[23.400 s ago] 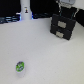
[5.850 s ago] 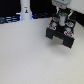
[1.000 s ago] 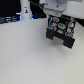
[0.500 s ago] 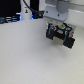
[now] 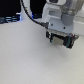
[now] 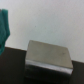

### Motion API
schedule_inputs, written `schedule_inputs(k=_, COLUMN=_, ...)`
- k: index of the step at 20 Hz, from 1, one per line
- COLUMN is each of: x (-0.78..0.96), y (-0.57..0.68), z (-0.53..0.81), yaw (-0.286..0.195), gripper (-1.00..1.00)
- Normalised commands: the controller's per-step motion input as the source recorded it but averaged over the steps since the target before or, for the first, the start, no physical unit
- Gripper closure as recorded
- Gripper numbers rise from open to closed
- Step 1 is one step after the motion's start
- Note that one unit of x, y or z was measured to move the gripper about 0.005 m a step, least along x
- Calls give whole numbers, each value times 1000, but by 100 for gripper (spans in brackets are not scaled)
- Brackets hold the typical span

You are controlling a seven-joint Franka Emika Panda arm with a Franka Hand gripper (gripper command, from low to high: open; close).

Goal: Open the kcup holder, insert the kcup into the holder, and close the kcup holder

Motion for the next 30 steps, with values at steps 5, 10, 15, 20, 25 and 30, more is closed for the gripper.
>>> schedule_inputs(k=5, x=-210, y=56, z=-167, yaw=267, gripper=-100)
schedule_inputs(k=10, x=-346, y=302, z=-56, yaw=164, gripper=-100)
schedule_inputs(k=15, x=-205, y=512, z=38, yaw=131, gripper=-100)
schedule_inputs(k=20, x=-276, y=549, z=57, yaw=118, gripper=-100)
schedule_inputs(k=25, x=-499, y=497, z=131, yaw=100, gripper=-100)
schedule_inputs(k=30, x=-615, y=499, z=61, yaw=86, gripper=-100)
